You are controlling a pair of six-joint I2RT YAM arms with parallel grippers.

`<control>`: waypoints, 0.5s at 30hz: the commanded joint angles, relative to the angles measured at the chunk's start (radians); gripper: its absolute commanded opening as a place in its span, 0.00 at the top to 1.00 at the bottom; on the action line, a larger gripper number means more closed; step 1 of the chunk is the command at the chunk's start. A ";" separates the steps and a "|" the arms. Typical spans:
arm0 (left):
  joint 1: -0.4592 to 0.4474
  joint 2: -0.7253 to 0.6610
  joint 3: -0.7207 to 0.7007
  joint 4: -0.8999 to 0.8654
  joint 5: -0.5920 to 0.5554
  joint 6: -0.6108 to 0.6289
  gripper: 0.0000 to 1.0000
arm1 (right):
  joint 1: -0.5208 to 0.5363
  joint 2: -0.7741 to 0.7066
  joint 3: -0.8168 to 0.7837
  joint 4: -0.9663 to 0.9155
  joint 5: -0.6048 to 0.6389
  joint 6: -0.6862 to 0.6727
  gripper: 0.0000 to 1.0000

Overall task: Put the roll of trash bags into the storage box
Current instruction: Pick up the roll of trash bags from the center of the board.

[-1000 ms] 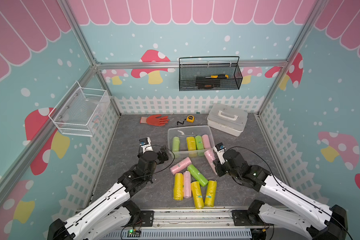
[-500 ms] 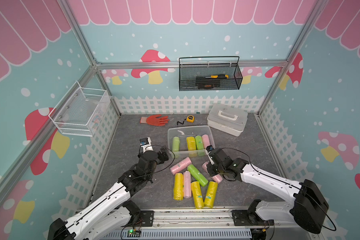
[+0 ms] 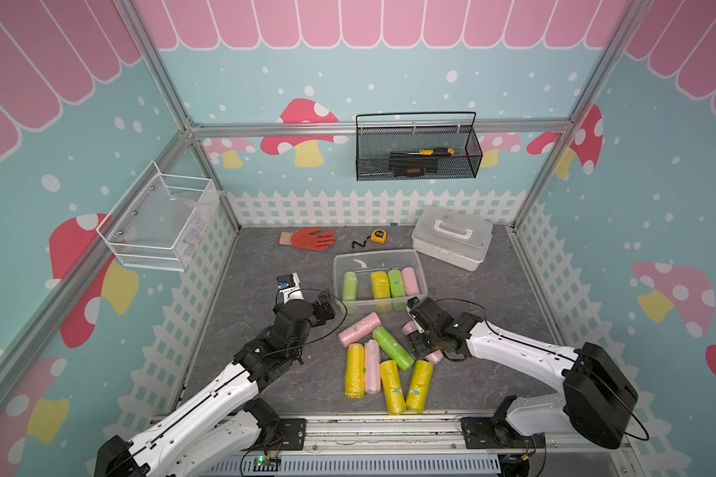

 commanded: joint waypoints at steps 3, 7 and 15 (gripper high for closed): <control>0.004 -0.014 0.024 -0.013 -0.002 -0.013 0.01 | 0.005 0.105 0.068 -0.061 -0.010 -0.006 0.22; 0.003 -0.014 0.025 -0.013 -0.003 -0.013 0.01 | 0.005 0.143 0.089 -0.069 -0.020 -0.007 0.32; 0.005 -0.014 0.025 -0.013 0.002 -0.014 0.01 | 0.004 0.074 0.078 -0.075 0.006 -0.004 0.69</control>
